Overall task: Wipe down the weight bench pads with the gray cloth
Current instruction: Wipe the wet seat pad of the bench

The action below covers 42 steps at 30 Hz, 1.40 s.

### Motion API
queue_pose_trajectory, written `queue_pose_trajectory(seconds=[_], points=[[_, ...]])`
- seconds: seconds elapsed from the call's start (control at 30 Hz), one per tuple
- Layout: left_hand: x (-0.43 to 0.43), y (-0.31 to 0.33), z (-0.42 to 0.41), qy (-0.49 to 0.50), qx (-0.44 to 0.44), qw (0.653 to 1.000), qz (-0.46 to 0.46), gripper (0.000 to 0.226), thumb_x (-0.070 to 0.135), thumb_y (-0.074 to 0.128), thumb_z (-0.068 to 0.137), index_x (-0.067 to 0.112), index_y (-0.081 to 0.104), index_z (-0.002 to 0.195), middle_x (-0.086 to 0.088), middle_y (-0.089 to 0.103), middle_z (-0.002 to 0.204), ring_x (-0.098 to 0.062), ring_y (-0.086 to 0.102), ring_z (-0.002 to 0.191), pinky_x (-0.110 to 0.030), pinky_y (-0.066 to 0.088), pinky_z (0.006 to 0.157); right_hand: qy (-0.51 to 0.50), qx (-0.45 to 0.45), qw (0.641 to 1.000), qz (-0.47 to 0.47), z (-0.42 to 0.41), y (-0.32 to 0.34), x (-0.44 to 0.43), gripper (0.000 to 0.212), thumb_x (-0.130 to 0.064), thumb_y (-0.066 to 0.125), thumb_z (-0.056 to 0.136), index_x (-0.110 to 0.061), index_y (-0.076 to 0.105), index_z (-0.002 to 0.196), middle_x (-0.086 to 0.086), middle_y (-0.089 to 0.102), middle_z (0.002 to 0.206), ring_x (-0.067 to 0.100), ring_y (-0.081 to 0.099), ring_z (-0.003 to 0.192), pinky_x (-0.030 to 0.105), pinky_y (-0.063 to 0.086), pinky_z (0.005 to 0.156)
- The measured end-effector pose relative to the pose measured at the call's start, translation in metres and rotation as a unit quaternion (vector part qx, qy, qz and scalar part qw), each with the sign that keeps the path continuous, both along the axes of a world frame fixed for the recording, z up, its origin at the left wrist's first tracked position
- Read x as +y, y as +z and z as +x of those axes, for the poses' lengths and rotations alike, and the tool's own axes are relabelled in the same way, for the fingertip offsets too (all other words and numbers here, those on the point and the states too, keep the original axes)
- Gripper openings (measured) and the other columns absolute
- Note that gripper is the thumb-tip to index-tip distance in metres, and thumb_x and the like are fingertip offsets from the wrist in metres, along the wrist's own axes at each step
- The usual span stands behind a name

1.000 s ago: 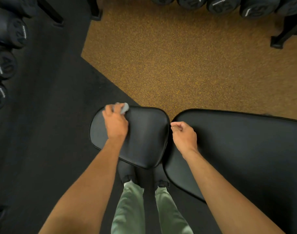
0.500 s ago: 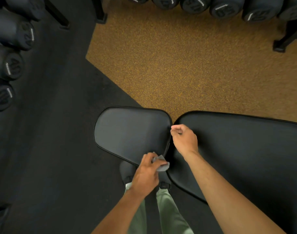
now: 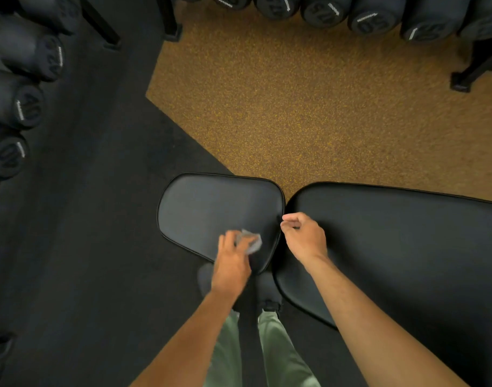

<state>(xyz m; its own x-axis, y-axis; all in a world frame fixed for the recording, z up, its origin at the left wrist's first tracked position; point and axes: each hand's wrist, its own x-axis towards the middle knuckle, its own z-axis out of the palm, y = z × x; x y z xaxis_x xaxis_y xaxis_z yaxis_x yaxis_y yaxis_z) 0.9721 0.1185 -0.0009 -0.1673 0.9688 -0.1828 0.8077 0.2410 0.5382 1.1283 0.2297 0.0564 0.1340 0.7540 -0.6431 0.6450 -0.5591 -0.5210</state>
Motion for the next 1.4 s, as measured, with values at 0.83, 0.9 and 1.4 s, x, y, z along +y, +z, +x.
queue_pose_trajectory(seconds=[0.83, 0.9, 1.4], points=[[-0.058, 0.012, 0.071, 0.158, -0.102, 0.982, -0.032, 0.048, -0.005, 0.074, 0.072, 0.023, 0.070, 0.111, 0.001, 0.052, 0.111, -0.023, 0.064, 0.093, -0.028, 0.054, 0.085, 0.039, 0.010, 0.999, -0.014, 0.008, 0.005, -0.026, 0.018, -0.026, 0.063, 0.092, -0.028, 0.073, 0.107, -0.012, 0.074, 0.100, 0.011, 0.068, 0.097, 0.034, 0.053, 0.095], [-0.068, 0.012, 0.087, 0.142, -0.133, 0.979, -0.056, 0.047, -0.001, 0.076, 0.075, 0.027, 0.071, 0.112, 0.009, 0.050, 0.113, -0.017, 0.065, 0.096, -0.022, 0.054, 0.088, 0.044, 0.008, 0.999, -0.019, 0.011, 0.006, -0.026, 0.019, -0.026, 0.063, 0.092, -0.028, 0.073, 0.107, -0.012, 0.074, 0.100, 0.010, 0.068, 0.099, 0.034, 0.052, 0.095], [-0.060, 0.028, 0.084, 0.377, -0.171, 0.897, -0.154, 0.023, 0.013, 0.080, 0.080, 0.019, 0.076, 0.102, -0.002, 0.063, 0.104, -0.022, 0.063, 0.090, -0.038, 0.053, 0.094, 0.061, 0.010, 0.998, -0.025, 0.021, 0.001, -0.031, 0.019, -0.024, 0.063, 0.090, -0.028, 0.074, 0.105, -0.012, 0.074, 0.097, 0.011, 0.068, 0.099, 0.031, 0.052, 0.093]])
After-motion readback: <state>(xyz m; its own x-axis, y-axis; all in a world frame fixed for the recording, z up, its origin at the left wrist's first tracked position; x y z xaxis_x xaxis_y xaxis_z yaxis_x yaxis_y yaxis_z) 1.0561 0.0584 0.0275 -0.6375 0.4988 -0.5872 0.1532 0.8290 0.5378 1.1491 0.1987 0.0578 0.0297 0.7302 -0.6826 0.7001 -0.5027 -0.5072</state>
